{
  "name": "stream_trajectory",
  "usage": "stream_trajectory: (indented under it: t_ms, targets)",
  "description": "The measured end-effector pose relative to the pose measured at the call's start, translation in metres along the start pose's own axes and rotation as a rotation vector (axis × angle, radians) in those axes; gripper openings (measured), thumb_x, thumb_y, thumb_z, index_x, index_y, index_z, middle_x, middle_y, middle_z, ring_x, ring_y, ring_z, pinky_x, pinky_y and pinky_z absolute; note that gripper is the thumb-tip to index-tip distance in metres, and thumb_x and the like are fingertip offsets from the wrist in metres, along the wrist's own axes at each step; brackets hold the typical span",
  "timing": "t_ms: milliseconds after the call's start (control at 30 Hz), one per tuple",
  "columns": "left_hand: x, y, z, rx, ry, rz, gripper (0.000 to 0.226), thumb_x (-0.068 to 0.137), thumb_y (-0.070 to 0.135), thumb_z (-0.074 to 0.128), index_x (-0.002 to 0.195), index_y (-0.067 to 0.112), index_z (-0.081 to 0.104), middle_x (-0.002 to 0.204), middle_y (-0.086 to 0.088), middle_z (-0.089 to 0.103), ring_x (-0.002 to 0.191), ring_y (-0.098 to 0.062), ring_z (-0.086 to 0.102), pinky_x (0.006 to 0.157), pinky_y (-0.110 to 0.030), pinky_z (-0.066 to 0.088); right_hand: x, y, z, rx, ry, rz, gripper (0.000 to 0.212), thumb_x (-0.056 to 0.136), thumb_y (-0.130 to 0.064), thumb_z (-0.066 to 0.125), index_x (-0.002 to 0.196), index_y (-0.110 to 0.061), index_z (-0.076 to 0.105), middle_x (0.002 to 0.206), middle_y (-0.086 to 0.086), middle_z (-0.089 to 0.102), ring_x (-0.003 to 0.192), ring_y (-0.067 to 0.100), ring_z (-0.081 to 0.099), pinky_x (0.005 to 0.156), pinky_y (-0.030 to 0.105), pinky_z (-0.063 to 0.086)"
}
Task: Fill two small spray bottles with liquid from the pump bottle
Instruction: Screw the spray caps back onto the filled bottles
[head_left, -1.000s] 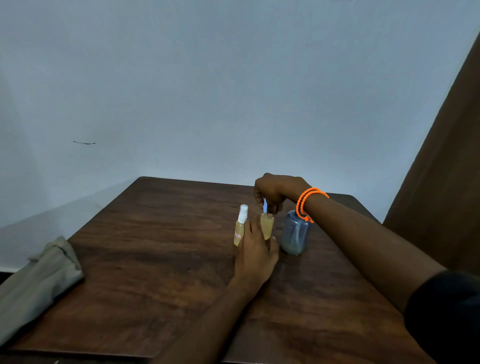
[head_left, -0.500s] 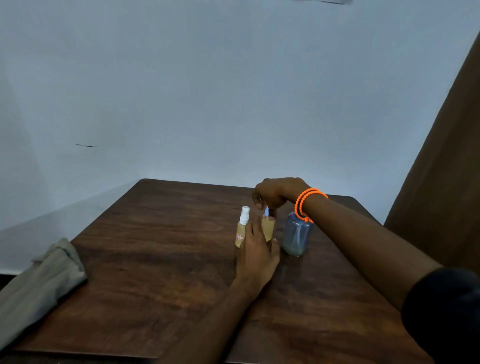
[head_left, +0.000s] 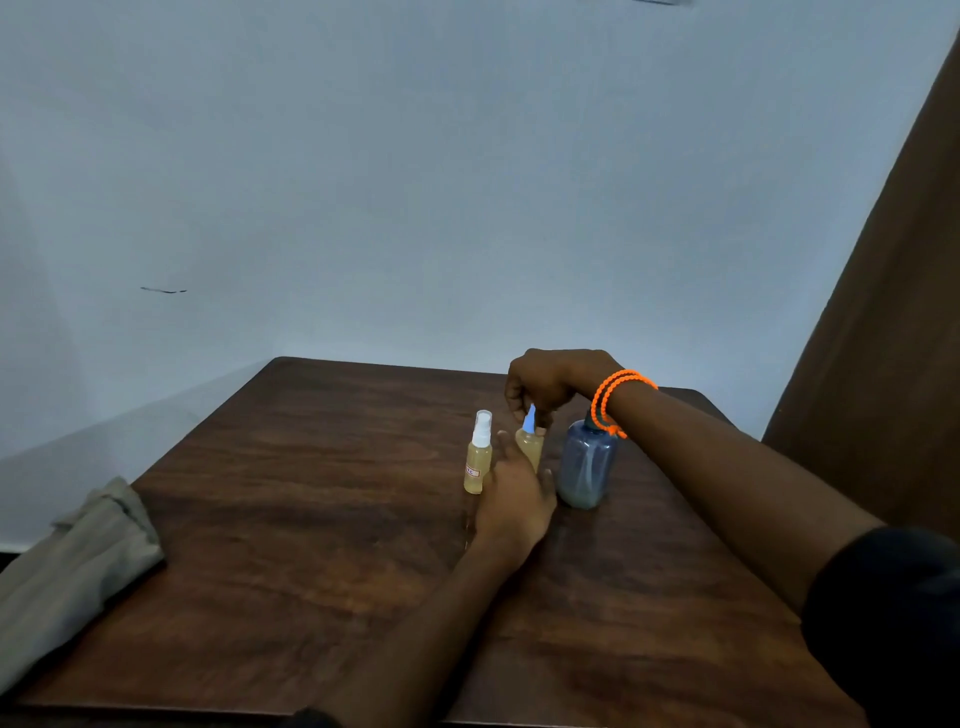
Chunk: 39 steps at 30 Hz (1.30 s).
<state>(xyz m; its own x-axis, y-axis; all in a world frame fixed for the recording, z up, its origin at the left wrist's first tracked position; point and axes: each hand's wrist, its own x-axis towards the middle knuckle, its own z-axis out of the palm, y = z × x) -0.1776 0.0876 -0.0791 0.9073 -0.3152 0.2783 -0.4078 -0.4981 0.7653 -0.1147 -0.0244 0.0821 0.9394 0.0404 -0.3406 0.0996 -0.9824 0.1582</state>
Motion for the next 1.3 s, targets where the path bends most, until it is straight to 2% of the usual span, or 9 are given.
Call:
stream_trajectory:
  t_ms: [100,200,367,500,700,833,933,1133,1300]
  targets:
    - [0.008,0.003,0.0,-0.017,0.012,-0.054,0.06,0.1,0.037,0.06,0.144,0.001,0.041,0.126,-0.015,0.066,0.111,-0.032,0.067,0.086,-0.038,0.053,-0.001,-0.001,0.0,0.006,0.016,-0.051,0.041,0.074,0.01,0.08,0.073,-0.03,0.071,0.061,-0.018,0.071,0.096,0.029,0.077,0.086,0.041,0.062]
    - [0.01,0.001,0.0,0.004,0.037,-0.046,0.037,0.1,0.038,0.061,0.116,0.004,0.059,0.109,-0.014,0.07,0.102,-0.031,0.069,0.074,-0.033,0.047,-0.003,-0.001,0.002,0.027,-0.018,-0.022,0.025,0.082,0.001,0.081,0.076,-0.022,0.072,0.076,-0.001,0.078,0.081,0.028,0.079,0.086,0.042,0.064]
    - [0.009,0.003,-0.002,0.012,0.044,-0.067,0.036,0.1,0.037,0.062,0.114,0.003,0.058,0.111,-0.016,0.069,0.106,-0.033,0.067,0.074,-0.033,0.041,-0.005,-0.006,0.014,-0.019,0.014,0.12,0.053,0.102,-0.051,0.061,0.066,-0.014,0.069,0.056,-0.001,0.072,0.057,0.018,0.072,0.084,0.036,0.061]
    - [0.007,0.004,-0.002,0.0,0.044,-0.059,0.039,0.1,0.036,0.062,0.12,0.004,0.057,0.111,-0.016,0.069,0.106,-0.033,0.068,0.077,-0.035,0.047,-0.002,-0.001,0.011,-0.007,0.005,0.124,0.055,0.093,-0.067,0.067,0.084,-0.014,0.073,0.063,-0.004,0.073,0.08,0.02,0.075,0.076,0.032,0.055]
    - [0.007,0.003,-0.001,0.027,0.036,-0.055,0.037,0.1,0.039,0.062,0.111,0.004,0.06,0.108,-0.015,0.069,0.102,-0.032,0.068,0.074,-0.034,0.044,-0.003,0.006,0.002,0.023,-0.049,0.015,0.019,0.087,-0.013,0.084,0.091,-0.017,0.066,0.09,0.009,0.08,0.069,0.018,0.073,0.077,0.031,0.055]
    - [0.006,0.006,-0.004,0.022,0.04,-0.048,0.034,0.1,0.036,0.062,0.114,0.005,0.06,0.109,-0.014,0.069,0.103,-0.03,0.068,0.072,-0.03,0.042,-0.003,0.003,0.009,0.005,-0.065,0.103,0.044,0.098,-0.049,0.071,0.071,-0.014,0.064,0.064,-0.001,0.075,0.06,0.018,0.072,0.094,0.042,0.062]
    - [0.006,0.005,-0.003,0.022,0.033,-0.051,0.036,0.1,0.037,0.062,0.114,0.005,0.06,0.108,-0.014,0.069,0.102,-0.03,0.068,0.072,-0.032,0.045,-0.007,0.003,0.007,-0.041,-0.034,0.136,0.056,0.09,-0.071,0.068,0.09,-0.015,0.075,0.088,0.003,0.081,0.087,0.023,0.077,0.096,0.045,0.06]
    - [0.004,0.005,-0.006,-0.006,0.02,-0.058,0.033,0.1,0.038,0.062,0.113,0.007,0.059,0.104,-0.009,0.067,0.095,-0.023,0.066,0.072,-0.029,0.044,-0.059,0.015,-0.012,0.237,0.258,0.029,0.067,0.078,-0.059,0.088,0.134,-0.03,0.064,0.114,-0.006,0.066,0.109,0.019,0.062,0.097,0.037,0.054]
    - [0.008,0.002,-0.001,-0.042,0.05,-0.037,0.029,0.095,0.038,0.067,0.104,0.011,0.062,0.093,-0.004,0.069,0.085,-0.022,0.067,0.07,-0.034,0.051,-0.112,0.042,0.058,0.896,0.921,0.166,0.068,0.081,-0.055,0.087,0.138,-0.03,0.059,0.118,-0.007,0.065,0.106,0.01,0.065,0.082,0.017,0.048]
